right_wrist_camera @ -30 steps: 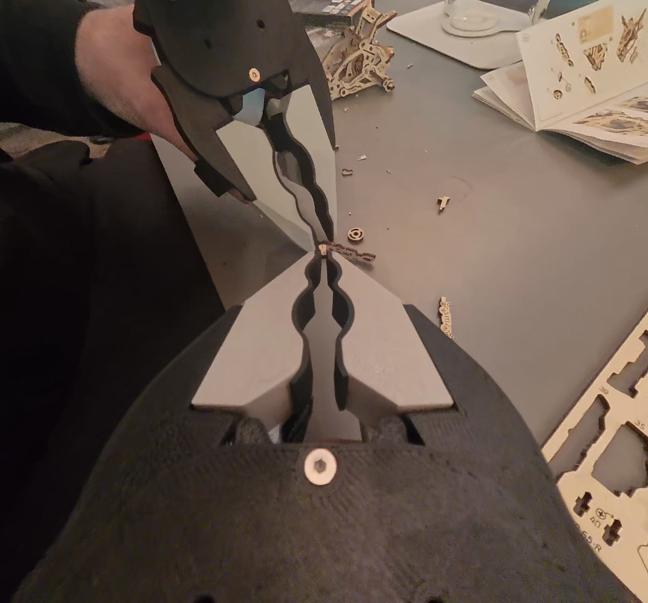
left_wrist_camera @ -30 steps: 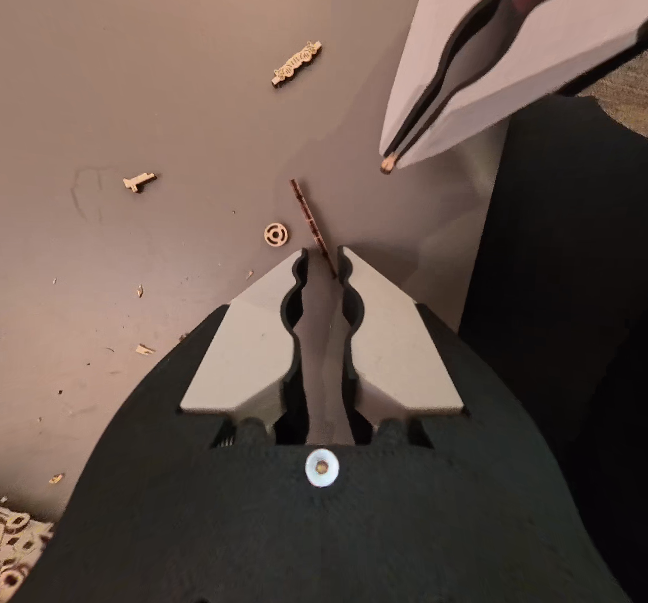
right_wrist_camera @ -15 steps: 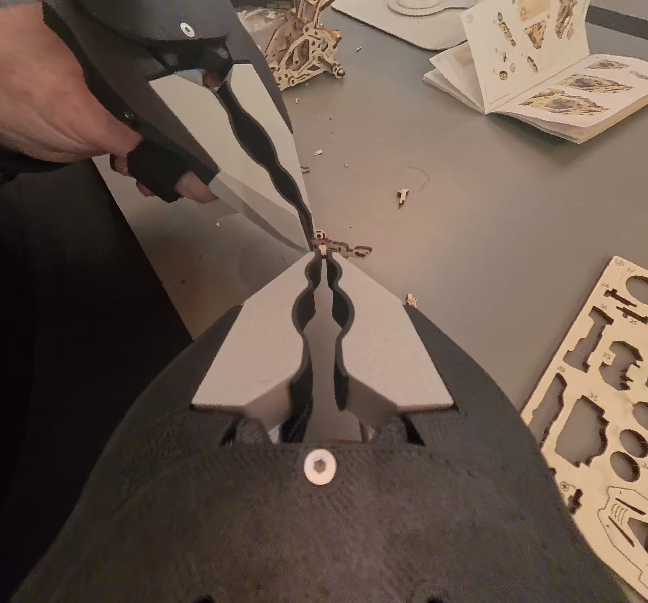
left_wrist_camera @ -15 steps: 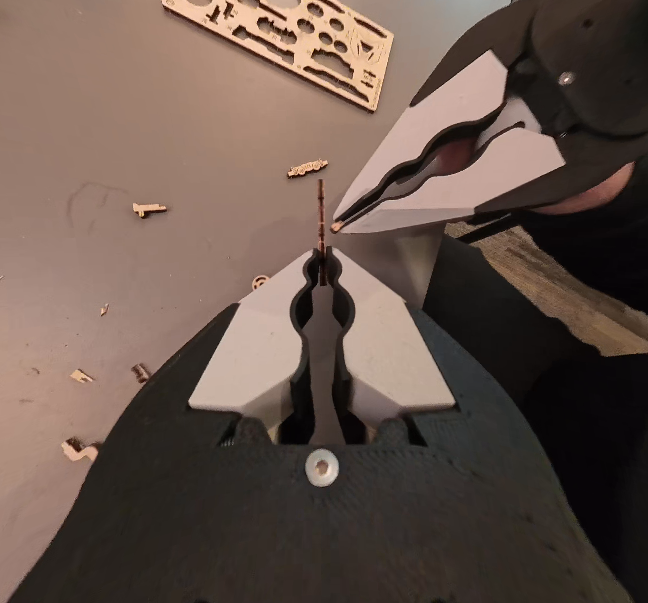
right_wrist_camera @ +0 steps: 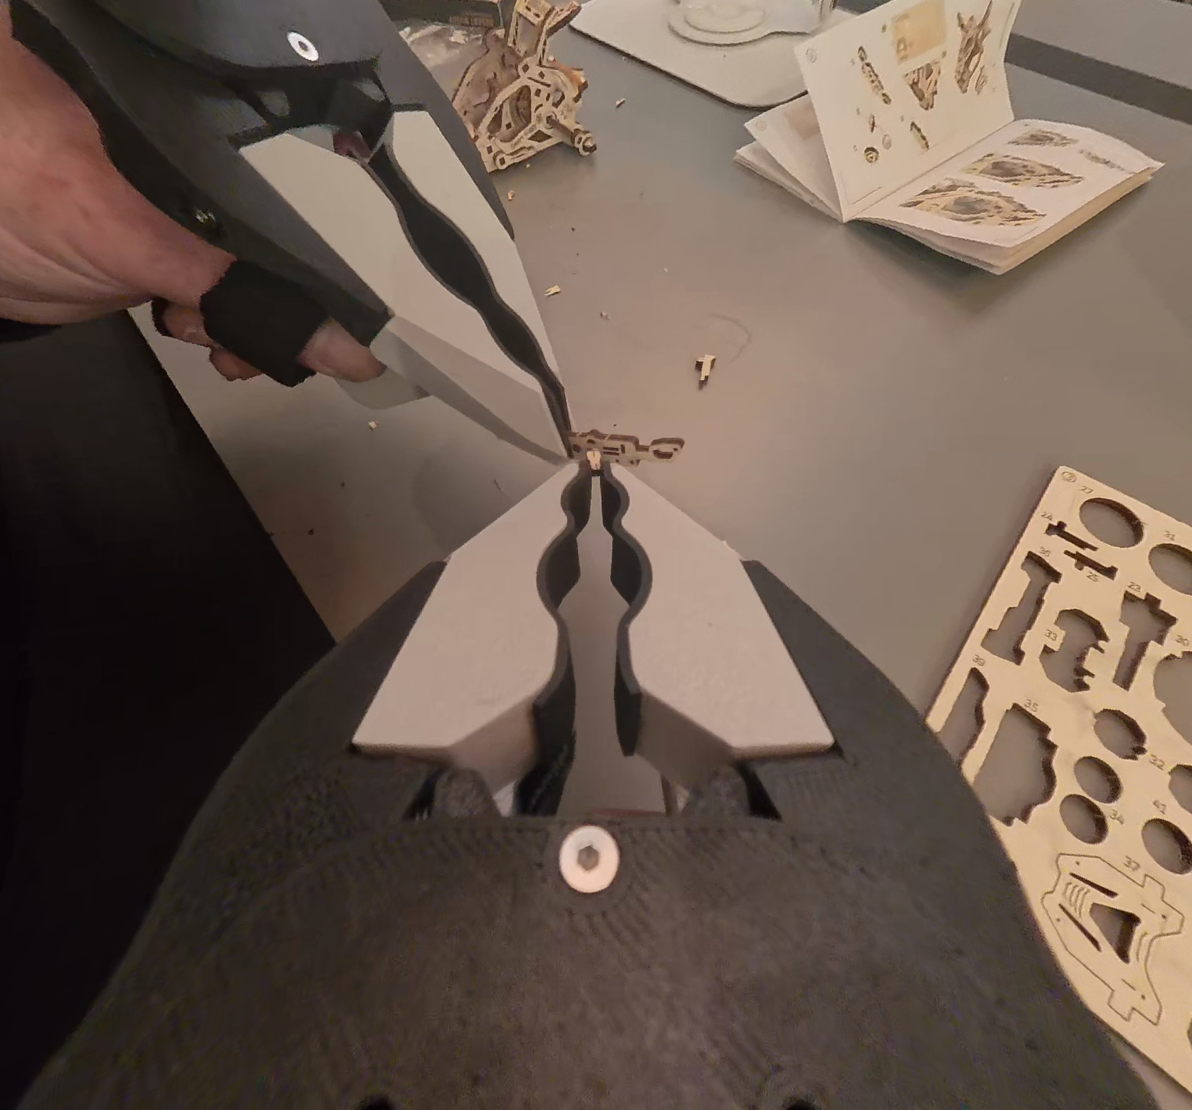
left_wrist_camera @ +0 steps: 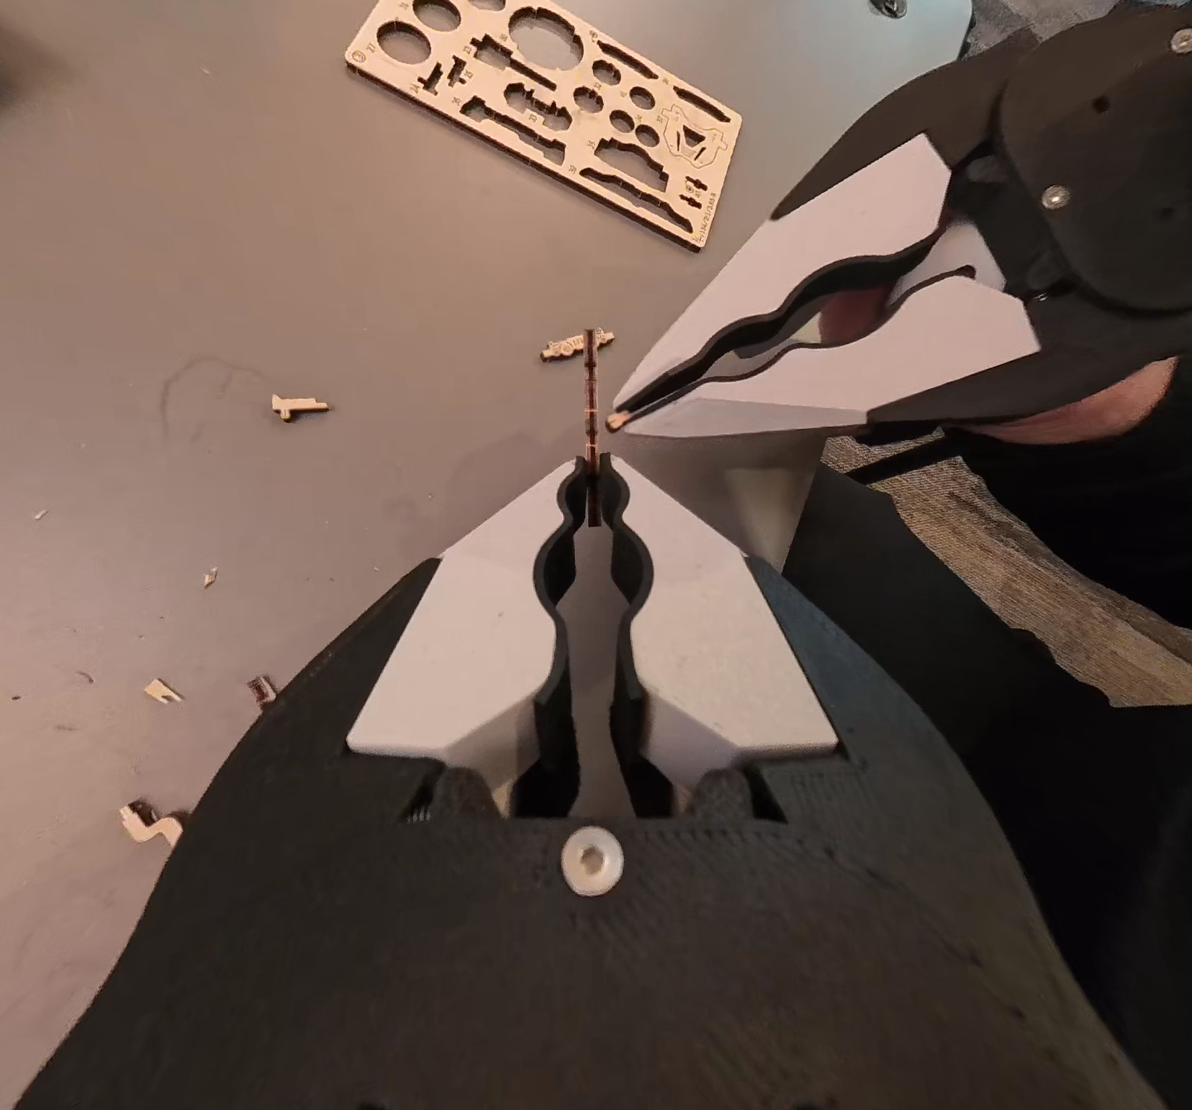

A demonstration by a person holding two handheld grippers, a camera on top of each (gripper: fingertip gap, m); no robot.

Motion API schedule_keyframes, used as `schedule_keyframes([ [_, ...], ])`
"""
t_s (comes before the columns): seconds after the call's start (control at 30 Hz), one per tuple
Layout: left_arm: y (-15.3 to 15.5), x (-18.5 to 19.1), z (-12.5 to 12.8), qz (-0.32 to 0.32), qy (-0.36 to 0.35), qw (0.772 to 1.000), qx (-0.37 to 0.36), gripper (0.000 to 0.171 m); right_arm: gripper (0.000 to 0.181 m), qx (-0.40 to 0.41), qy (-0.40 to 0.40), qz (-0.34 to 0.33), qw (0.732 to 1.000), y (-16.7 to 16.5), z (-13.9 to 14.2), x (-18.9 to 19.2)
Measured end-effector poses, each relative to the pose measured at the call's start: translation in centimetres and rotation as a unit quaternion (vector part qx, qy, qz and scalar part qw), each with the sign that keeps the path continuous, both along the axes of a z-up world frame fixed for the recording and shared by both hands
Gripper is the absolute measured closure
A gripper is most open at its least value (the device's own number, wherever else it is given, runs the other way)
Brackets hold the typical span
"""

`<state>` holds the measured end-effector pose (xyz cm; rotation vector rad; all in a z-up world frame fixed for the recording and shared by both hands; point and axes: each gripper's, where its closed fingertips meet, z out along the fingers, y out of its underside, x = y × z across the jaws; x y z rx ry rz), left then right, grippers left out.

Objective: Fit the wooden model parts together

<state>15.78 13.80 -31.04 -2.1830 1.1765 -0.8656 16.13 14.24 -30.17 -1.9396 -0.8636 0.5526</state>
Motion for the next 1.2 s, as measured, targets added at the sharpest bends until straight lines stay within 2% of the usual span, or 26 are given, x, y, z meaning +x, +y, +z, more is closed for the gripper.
schedule_keyframes([
  [0.33, 0.2, 0.4, 0.0, 0.005, 0.026, 0.999, 0.029, 0.171, 0.181, 0.026, -0.041, -0.023, 0.999, 0.5, -0.2, 0.3],
  [0.57, 0.3, 0.8, 0.4, 0.009, 0.029, 0.997, 0.069, 0.17, 0.181, 0.087, -0.108, -0.06, 0.989, 0.7, 0.2, 0.6],
  [0.93, 0.2, 1.0, 1.3, -0.012, 0.01, 0.993, 0.117, 0.17, 0.181, 0.109, -0.083, -0.059, 0.989, 0.8, 1.1, 0.6],
  [1.07, -0.1, 1.0, 0.9, -0.016, -0.003, 0.995, 0.096, 0.17, 0.181, 0.069, -0.074, -0.03, 0.994, 0.3, 0.6, 0.7],
  [1.2, -1.5, 1.1, -1.1, -0.007, -0.017, 1.0, -0.011, 0.17, 0.181, 0.005, -0.086, 0.014, 0.996, -1.0, -1.2, 0.7],
])
